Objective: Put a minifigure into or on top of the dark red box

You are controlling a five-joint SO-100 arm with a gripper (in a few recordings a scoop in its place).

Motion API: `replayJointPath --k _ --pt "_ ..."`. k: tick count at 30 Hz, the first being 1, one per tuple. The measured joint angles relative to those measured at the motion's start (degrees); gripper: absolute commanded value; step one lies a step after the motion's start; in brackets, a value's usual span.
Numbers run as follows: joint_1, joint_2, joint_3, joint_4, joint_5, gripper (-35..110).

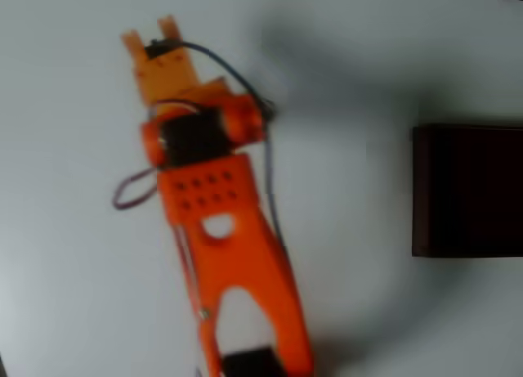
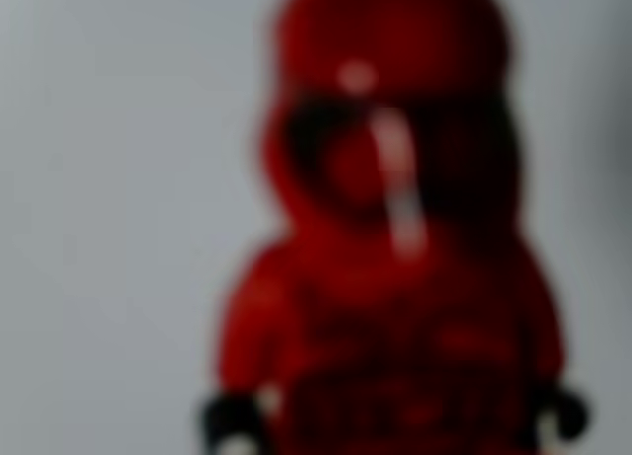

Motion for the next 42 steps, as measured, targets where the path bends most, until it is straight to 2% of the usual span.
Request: replayJointPath --k 11,17,23,33,38,42 --pt "20.3 40.4 30.1 -1.1 -24.3 0" --pt "34.5 49.3 37.6 -6.6 -31.6 0" --pt "45.4 44.6 37.5 -13.4 -35.4 0" --pt "55.8 22.3 25.1 -20.9 -38.8 1" --pt "59.2 12.2 20.3 -22.5 -40.5 5" --pt "60.6 9.2 20.7 -25.3 -41.6 14"
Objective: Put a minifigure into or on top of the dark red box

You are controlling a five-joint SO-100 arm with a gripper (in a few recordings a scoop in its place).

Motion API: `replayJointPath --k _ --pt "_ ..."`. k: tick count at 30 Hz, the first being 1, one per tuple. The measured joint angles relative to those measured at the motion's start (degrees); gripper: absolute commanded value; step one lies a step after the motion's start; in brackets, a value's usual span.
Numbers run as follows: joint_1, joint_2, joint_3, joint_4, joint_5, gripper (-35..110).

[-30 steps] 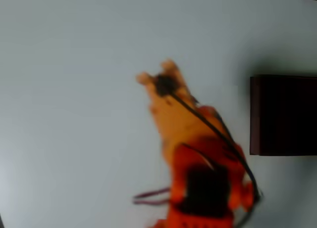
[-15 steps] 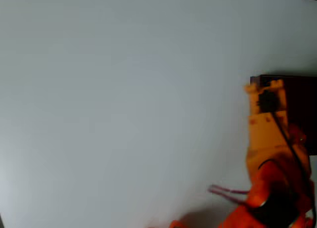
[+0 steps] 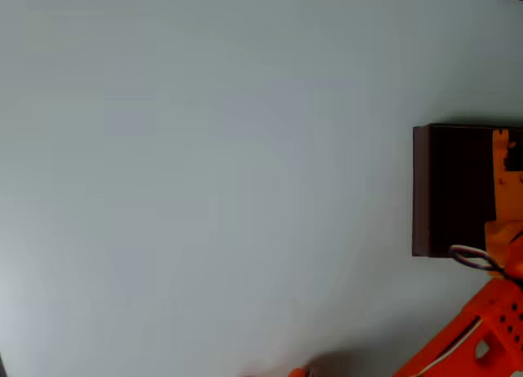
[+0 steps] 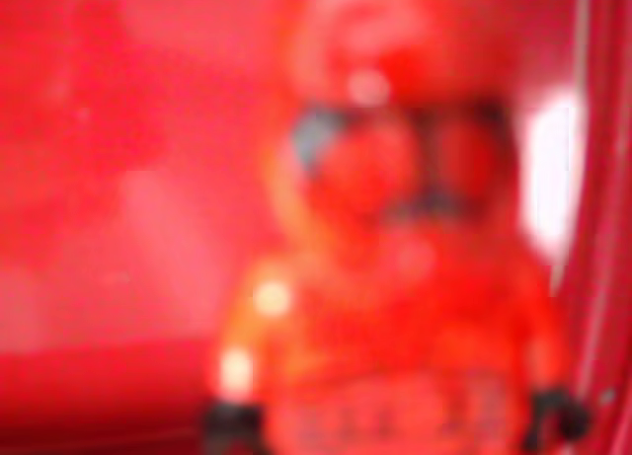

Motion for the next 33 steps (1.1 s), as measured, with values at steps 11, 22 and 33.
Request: replayJointPath --k 11,22,33 --pt "-4.7 2.6 8.3 -2.3 -1.9 18" --pt "-20.3 32.4 30.5 1.8 -10.9 11" --pt "-47.1 63.4 43.9 11.3 -20.7 0"
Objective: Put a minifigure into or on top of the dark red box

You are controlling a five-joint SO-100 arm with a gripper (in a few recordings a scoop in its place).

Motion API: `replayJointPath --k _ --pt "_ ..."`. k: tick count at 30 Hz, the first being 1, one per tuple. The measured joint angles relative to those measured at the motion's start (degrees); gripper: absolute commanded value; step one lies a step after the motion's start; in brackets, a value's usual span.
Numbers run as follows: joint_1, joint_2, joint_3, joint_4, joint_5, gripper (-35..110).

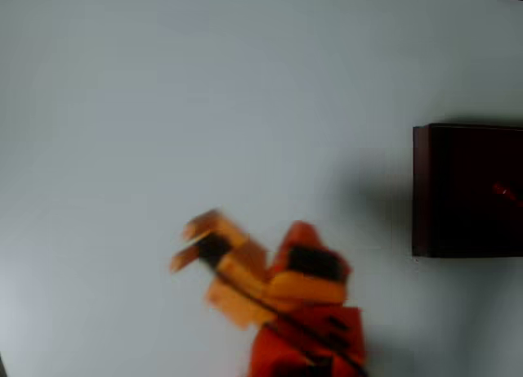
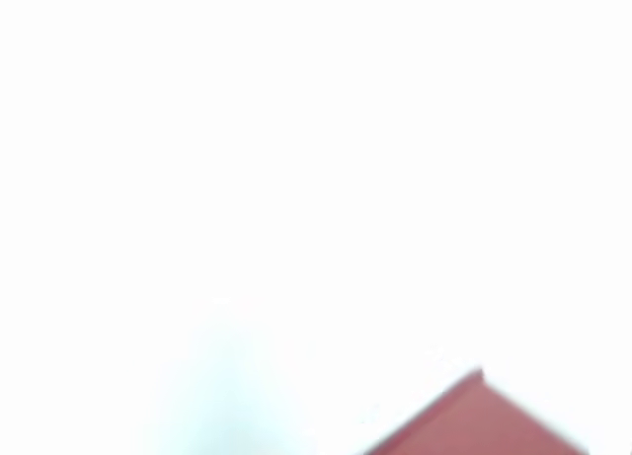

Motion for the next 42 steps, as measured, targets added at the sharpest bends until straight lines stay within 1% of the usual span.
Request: replayJointPath --k 4,7,9,11,13,20,27,31,42 --pt "-8.0 9.8 6.4 1.3 -3.1 0" --pt "-12.7 19.9 11.6 2.4 -7.6 0" --pt "-16.0 26.8 15.6 4.0 -8.7 0" --pt "-17.0 34.0 18.4 6.5 -9.1 0" --pt "-17.2 37.5 19.8 7.8 -8.9 0" --pt "-17.7 39.2 28.1 6.1 -6.8 0" --pt "-22.1 39.7 36.7 4.2 -9.9 0" --pt "-23.5 39.8 37.1 4.0 -12.0 0" --pt "-21.1 39.3 37.1 3.9 -10.6 0"
